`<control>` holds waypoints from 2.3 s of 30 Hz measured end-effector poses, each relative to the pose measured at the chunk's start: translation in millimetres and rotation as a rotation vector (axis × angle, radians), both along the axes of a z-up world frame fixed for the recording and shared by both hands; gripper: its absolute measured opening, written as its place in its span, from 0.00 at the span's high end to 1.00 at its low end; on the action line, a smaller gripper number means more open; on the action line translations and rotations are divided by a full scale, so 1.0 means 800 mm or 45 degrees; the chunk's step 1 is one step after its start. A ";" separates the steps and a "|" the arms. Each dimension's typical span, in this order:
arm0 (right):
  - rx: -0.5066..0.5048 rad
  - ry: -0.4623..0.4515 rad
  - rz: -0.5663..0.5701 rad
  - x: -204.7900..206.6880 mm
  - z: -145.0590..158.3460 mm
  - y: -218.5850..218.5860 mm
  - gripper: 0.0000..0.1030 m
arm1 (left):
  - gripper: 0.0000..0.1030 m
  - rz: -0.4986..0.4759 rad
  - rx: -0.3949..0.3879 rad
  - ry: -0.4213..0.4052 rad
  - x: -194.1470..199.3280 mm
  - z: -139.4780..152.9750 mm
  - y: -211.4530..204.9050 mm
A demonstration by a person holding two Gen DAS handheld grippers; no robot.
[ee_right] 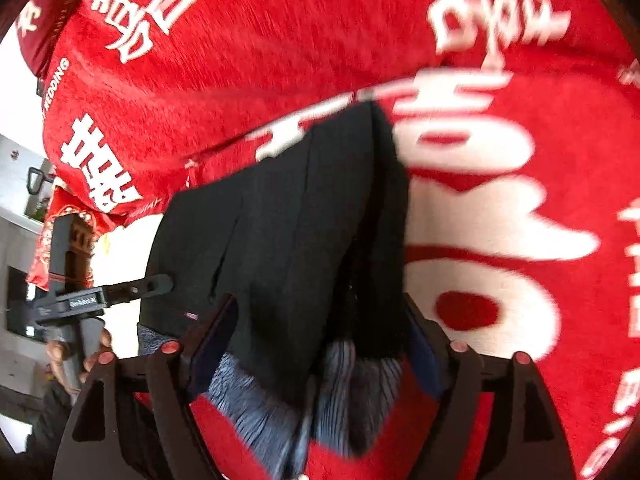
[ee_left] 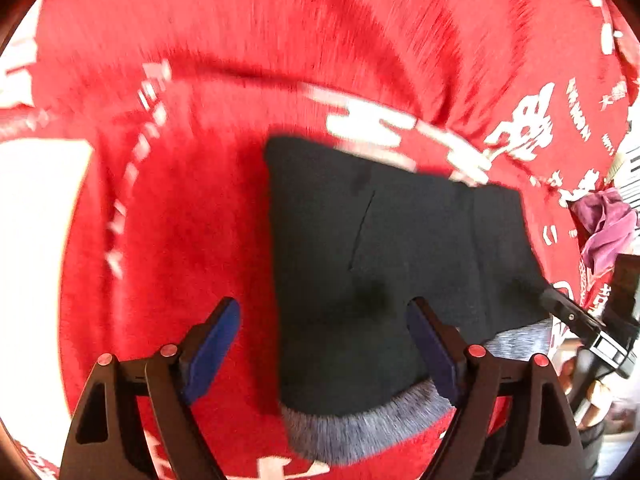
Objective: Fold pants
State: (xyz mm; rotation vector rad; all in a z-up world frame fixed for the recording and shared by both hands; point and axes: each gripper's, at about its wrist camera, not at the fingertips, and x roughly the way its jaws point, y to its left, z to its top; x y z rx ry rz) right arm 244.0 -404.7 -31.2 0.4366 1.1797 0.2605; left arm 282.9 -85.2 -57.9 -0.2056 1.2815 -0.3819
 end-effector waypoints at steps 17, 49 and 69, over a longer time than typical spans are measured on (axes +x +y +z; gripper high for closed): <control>-0.208 -0.257 0.444 -0.066 0.026 0.088 0.02 | 0.16 -0.247 0.049 -0.101 -0.050 -0.021 -0.073; -0.205 -0.117 0.462 0.102 0.015 0.073 0.00 | 0.07 -0.161 0.203 -0.017 0.087 -0.035 -0.118; -0.127 -0.041 0.411 0.117 -0.005 0.059 0.00 | 0.02 -0.237 0.305 -0.077 0.074 -0.046 -0.133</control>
